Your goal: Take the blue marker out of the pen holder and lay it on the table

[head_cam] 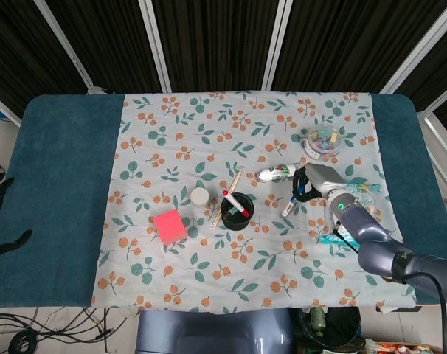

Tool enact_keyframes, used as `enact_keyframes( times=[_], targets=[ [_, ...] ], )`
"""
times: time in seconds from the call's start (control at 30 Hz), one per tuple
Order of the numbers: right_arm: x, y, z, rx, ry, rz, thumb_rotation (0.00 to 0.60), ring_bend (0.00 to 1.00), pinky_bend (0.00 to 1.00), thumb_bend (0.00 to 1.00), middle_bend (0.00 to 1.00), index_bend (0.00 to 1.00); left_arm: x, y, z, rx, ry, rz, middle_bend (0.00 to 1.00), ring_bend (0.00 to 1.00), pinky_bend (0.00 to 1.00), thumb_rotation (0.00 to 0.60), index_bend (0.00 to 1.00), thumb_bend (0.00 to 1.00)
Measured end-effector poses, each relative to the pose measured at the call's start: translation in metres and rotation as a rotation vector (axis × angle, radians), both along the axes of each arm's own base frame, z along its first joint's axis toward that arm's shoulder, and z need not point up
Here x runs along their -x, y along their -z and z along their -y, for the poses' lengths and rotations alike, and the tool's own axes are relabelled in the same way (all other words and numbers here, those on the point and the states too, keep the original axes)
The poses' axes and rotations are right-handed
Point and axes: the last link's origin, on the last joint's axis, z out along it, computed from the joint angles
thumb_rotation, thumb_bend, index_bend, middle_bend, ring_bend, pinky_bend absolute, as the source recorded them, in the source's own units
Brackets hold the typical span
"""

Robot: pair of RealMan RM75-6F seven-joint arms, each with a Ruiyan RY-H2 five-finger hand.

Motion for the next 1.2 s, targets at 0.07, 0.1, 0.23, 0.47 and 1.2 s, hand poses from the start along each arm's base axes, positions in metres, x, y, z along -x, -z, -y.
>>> enact_keyframes(
  times=[0.07,0.1,0.23,0.47,1.2],
  targets=[
    [-0.004,0.004,0.001,0.001,0.002,0.001,0.600,0.29,0.20,0.27,0.37,0.31,0.000,0.000,0.000,-0.001,0.000,0.000,0.00,0.00,0.00,0.600,0.06,0.17],
    [-0.006,0.007,0.002,0.007,0.005,0.006,0.600,0.25,0.20,0.19,0.27,0.23,0.000,0.000,0.000,-0.001,0.000,0.000,0.00,0.00,0.00,0.600,0.06,0.17],
    [-0.012,0.012,0.005,0.044,0.014,0.036,0.600,0.13,0.20,0.01,0.04,0.09,0.000,0.000,0.000,0.001,-0.002,0.000,0.00,0.00,0.00,0.600,0.06,0.17],
    [-0.032,0.007,0.012,0.135,0.041,0.216,0.600,0.11,0.19,0.00,0.00,0.07,0.001,0.000,0.000,0.003,-0.003,-0.002,0.00,0.00,0.00,0.600,0.06,0.17],
    [0.017,-0.083,-0.073,0.418,-0.165,0.232,0.600,0.14,0.19,0.00,0.08,0.07,0.001,-0.002,0.001,-0.010,0.004,-0.026,0.00,0.00,0.00,0.600,0.06,0.17]
  ],
)
